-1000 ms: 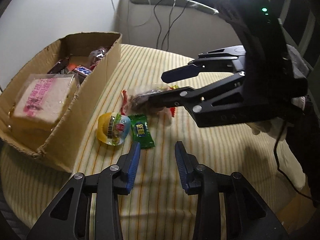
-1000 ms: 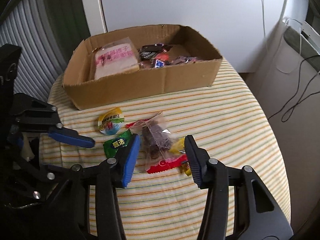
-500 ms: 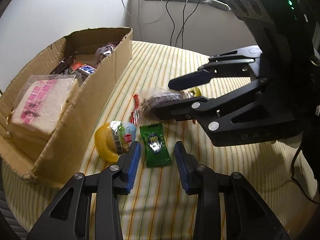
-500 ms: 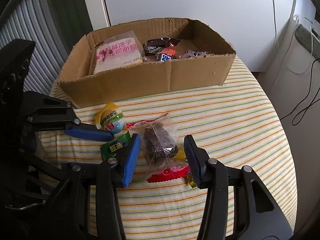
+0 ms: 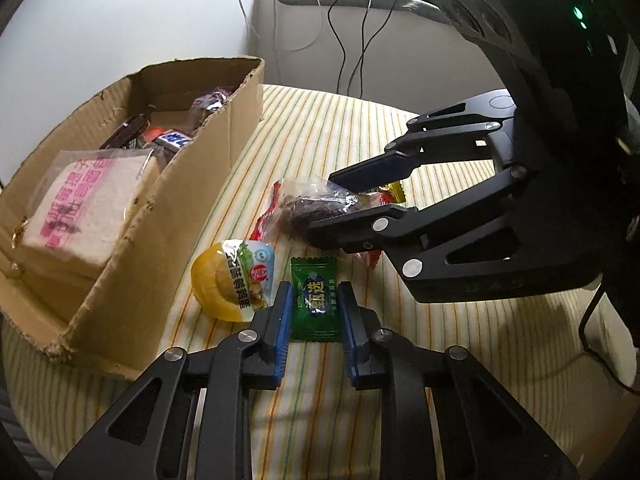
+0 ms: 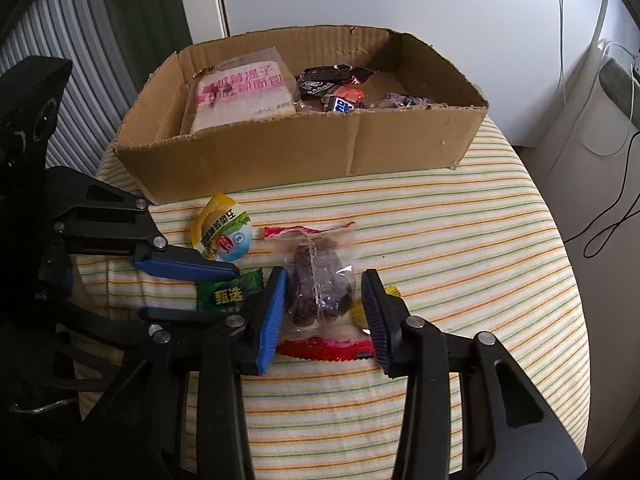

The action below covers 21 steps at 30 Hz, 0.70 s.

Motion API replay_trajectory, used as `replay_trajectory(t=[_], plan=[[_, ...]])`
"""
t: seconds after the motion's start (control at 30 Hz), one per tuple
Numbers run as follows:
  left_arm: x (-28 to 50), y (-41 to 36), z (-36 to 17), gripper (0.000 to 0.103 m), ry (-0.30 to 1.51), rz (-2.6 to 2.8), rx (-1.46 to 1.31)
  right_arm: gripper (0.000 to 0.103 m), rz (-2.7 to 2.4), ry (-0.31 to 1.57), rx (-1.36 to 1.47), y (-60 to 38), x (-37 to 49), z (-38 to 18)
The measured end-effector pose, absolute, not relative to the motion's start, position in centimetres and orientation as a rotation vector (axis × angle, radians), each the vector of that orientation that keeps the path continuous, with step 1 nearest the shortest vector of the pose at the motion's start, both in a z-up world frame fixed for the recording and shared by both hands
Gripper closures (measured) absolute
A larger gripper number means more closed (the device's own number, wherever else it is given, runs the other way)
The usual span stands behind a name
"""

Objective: Organize snacks
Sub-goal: 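Grasp the green packet with the left gripper while the right grasps the pastry bag, then carry the green packet and pastry bag into the box and open both grippers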

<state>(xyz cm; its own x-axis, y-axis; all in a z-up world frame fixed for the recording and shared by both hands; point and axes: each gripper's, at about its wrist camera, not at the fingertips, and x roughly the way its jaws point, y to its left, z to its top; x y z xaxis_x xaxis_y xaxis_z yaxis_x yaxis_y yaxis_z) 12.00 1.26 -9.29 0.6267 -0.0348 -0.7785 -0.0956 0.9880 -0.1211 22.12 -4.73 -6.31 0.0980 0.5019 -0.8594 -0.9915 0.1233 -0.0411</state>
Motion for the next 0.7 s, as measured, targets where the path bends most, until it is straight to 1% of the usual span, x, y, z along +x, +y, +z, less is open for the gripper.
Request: replay_trajectory(t=[0.13, 0.37, 0.7], plan=[[11.4, 1.4, -9.0, 0.083, 0.889, 0.020, -0.175, 0.066, 1.237, 0.810, -0.772, -4.7, 21.6, -5.9], [9.8, 1.1, -7.8, 0.083, 0.856, -0.020, -0.184, 0.067, 1.184, 0.816, -0.731, -6.2, 21.1, -4.5], [6.8, 2.5, -5.2, 0.083, 0.775, -0.048, -0.194, 0.067, 1.087, 0.788, -0.645, -8.1, 20.6, -1.1]])
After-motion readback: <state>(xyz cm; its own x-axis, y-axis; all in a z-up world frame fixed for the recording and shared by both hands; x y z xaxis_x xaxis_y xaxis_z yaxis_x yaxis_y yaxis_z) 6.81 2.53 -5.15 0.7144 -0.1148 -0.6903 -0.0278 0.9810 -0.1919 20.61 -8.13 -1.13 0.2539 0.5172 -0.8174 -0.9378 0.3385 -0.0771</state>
